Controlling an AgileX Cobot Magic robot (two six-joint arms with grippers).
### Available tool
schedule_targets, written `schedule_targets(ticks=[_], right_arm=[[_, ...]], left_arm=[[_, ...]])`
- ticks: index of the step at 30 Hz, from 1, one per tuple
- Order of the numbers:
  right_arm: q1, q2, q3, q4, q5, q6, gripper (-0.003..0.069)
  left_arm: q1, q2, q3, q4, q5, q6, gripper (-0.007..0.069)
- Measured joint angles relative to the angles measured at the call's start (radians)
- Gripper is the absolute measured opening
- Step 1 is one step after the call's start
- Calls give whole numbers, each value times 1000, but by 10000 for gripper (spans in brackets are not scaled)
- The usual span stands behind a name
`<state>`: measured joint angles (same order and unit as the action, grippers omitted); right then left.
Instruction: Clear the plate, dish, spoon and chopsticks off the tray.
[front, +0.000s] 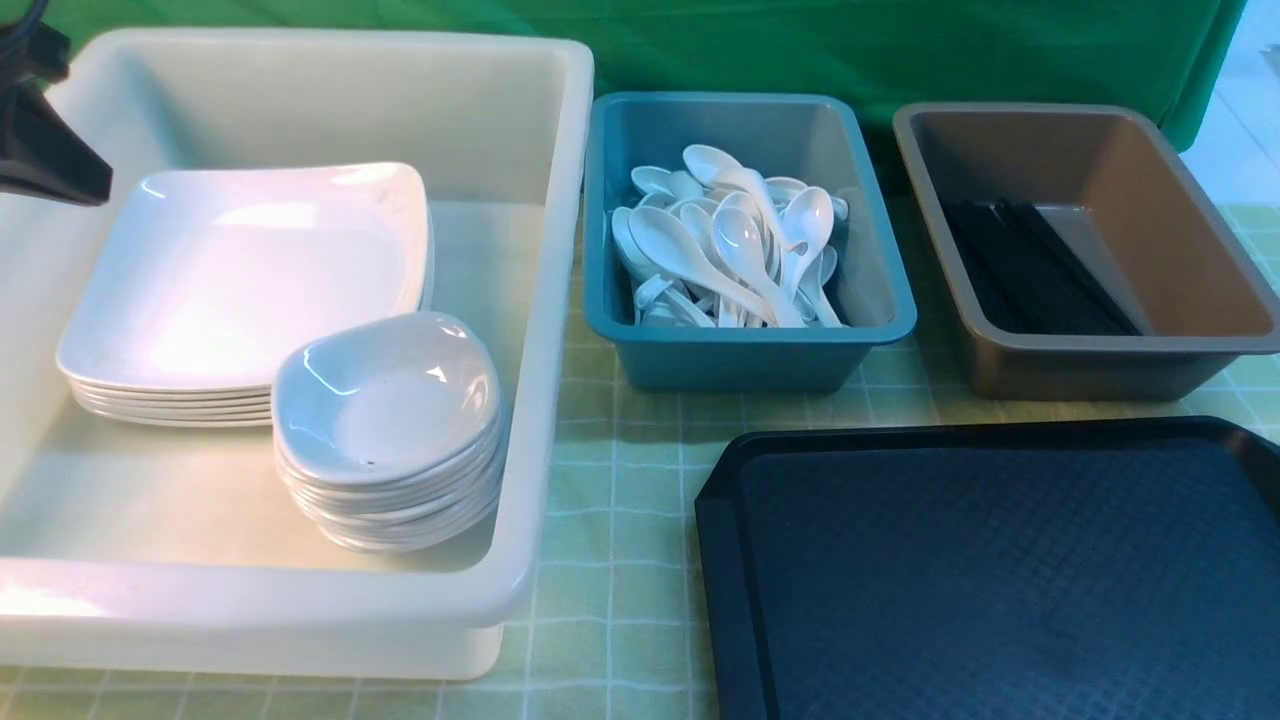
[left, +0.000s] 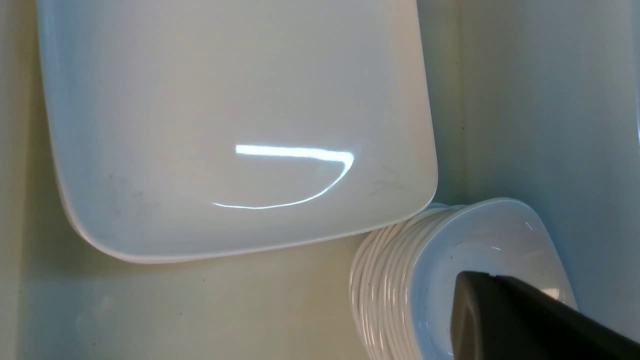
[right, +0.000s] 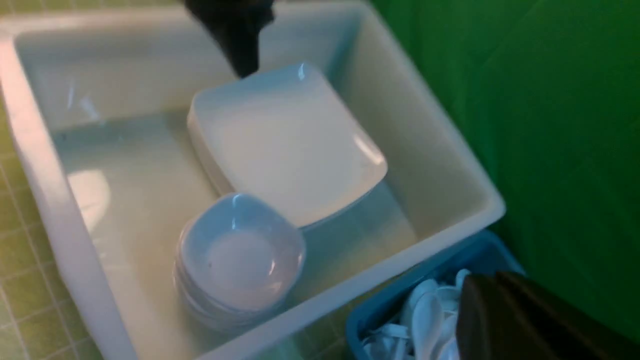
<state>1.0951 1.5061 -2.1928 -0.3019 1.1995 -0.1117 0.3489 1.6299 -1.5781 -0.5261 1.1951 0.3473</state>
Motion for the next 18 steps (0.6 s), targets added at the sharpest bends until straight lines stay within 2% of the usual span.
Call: schedule_targets(ticks=[9, 12, 14, 17, 18], right_arm=[[0, -486, 430, 0, 10, 72, -1], [0, -692, 725, -1, -39, 136, 0], [0, -796, 903, -1, -113, 171, 0], [0, -933, 1195, 0, -335, 236, 0], [0, -969, 1298, 1, -459, 255, 0]], left_arm=[[0, 0, 0, 0, -1, 0, -13], [0, 0, 0, 0, -1, 0, -13], [0, 0, 0, 0, -1, 0, -13], [0, 0, 0, 0, -1, 0, -13], [0, 0, 0, 0, -1, 0, -13]])
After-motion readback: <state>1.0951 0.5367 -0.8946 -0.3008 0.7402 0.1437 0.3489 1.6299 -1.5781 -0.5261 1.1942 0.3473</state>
